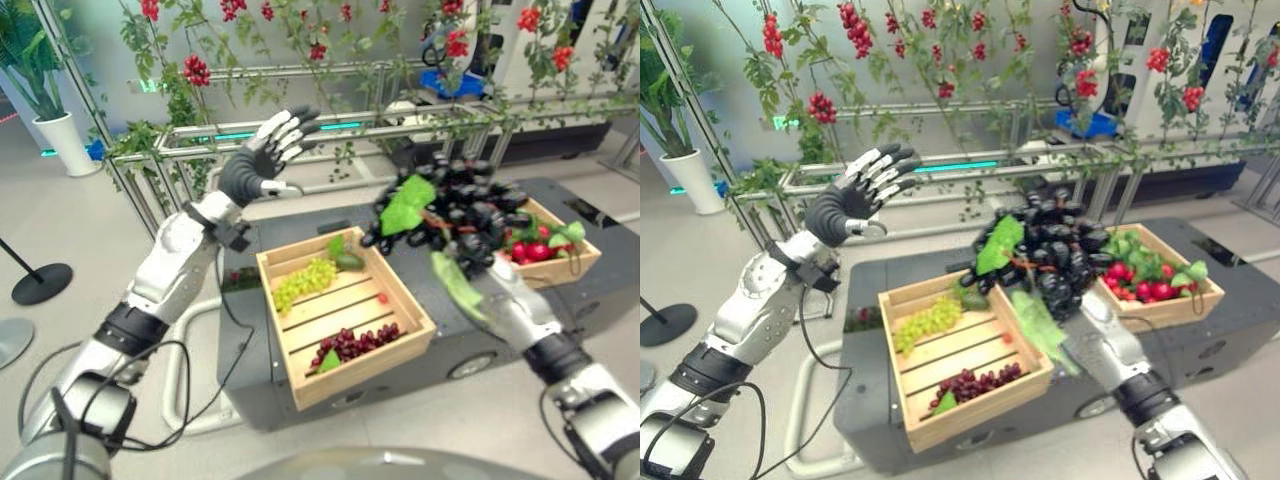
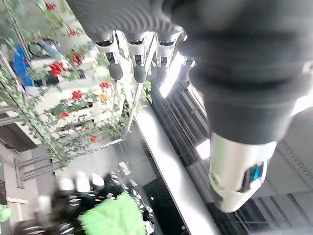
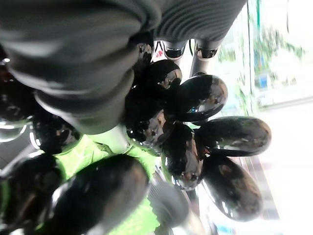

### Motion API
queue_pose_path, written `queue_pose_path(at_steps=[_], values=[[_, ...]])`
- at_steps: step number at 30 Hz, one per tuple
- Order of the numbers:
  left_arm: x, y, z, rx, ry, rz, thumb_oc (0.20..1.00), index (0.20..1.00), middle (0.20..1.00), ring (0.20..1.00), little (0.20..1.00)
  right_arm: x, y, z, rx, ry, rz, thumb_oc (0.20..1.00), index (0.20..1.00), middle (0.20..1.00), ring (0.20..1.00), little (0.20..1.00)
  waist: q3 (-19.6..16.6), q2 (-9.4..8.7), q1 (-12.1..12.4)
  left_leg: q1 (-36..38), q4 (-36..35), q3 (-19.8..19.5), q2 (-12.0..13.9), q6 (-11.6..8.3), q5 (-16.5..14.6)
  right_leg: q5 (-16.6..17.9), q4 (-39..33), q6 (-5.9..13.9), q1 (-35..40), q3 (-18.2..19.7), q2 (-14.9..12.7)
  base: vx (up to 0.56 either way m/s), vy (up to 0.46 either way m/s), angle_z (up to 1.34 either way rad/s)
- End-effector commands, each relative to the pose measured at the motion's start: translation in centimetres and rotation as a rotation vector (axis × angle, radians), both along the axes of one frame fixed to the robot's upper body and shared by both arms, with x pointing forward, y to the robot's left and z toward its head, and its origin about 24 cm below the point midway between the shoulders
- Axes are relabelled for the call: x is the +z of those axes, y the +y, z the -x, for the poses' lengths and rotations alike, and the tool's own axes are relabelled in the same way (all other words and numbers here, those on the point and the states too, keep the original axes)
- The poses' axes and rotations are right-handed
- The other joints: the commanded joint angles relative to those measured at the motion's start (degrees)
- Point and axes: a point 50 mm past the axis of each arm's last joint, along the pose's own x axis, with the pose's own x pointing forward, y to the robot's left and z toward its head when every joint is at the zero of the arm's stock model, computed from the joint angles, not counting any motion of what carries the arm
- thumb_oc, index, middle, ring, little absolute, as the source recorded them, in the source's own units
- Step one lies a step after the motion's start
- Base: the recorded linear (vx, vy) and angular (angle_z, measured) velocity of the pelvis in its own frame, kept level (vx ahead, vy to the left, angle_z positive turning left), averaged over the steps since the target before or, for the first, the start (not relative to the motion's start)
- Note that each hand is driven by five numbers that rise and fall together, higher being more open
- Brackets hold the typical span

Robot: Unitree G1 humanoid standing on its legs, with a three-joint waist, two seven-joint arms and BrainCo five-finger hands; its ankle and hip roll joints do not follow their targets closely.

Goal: Pick up the fruits from the basket on one side to the basket on the other side

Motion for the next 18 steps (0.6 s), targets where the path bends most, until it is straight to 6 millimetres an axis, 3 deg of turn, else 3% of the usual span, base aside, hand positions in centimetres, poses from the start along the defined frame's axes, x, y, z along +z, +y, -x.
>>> queue_pose_path(at_steps=[1, 7, 15, 18], values=[[2.2, 2.1, 0.3, 0.046, -0.098, -0.006, 1.000, 1.000, 1.000, 1.000, 1.000, 3.1, -3.5, -0.3, -0.151, -0.157, -0.059, 0.200, 0.200, 0.200, 0.200, 0.200, -2.6, -2.75, -0.7, 0.2, 0.9, 0.6, -3.6, 1.89, -2.1, -0.3, 3.5, 7.06, 0.3, 0.6, -3.7, 0.00, 0.000, 0.00], [2.2, 3.1, 0.6, 0.075, -0.094, -0.013, 1.000, 1.000, 1.000, 1.000, 1.000, 3.5, -6.8, 0.2, -0.281, -0.167, -0.046, 0.200, 0.200, 0.200, 0.200, 0.200, -2.6, -2.78, -1.0, 0.4, 0.9, 0.6, -3.6, 1.88, -2.3, -0.4, 3.6, 7.05, 0.4, 0.8, -3.6, 0.00, 0.000, 0.00], [1.7, 3.9, 0.8, 0.102, -0.075, -0.010, 1.000, 1.000, 1.000, 1.000, 1.000, 3.9, -8.8, 0.8, -0.359, -0.180, -0.017, 0.200, 0.200, 0.200, 0.200, 0.200, -2.2, -2.67, -1.6, 0.7, 1.2, 1.1, -3.6, 1.90, -2.7, -0.6, 4.0, 7.06, 0.3, 1.1, -3.6, 0.00, 0.001, 0.00], [0.9, 4.6, 1.2, 0.137, -0.057, 0.006, 1.000, 1.000, 1.000, 1.000, 1.000, 3.7, -10.5, 1.7, -0.436, -0.176, 0.004, 0.200, 0.200, 0.200, 0.200, 0.200, -1.9, -2.72, -2.3, 0.6, 2.1, 1.4, -3.6, 2.01, -3.3, -0.7, 4.4, 7.00, 0.0, 1.7, -3.5, 0.01, 0.011, -0.03]])
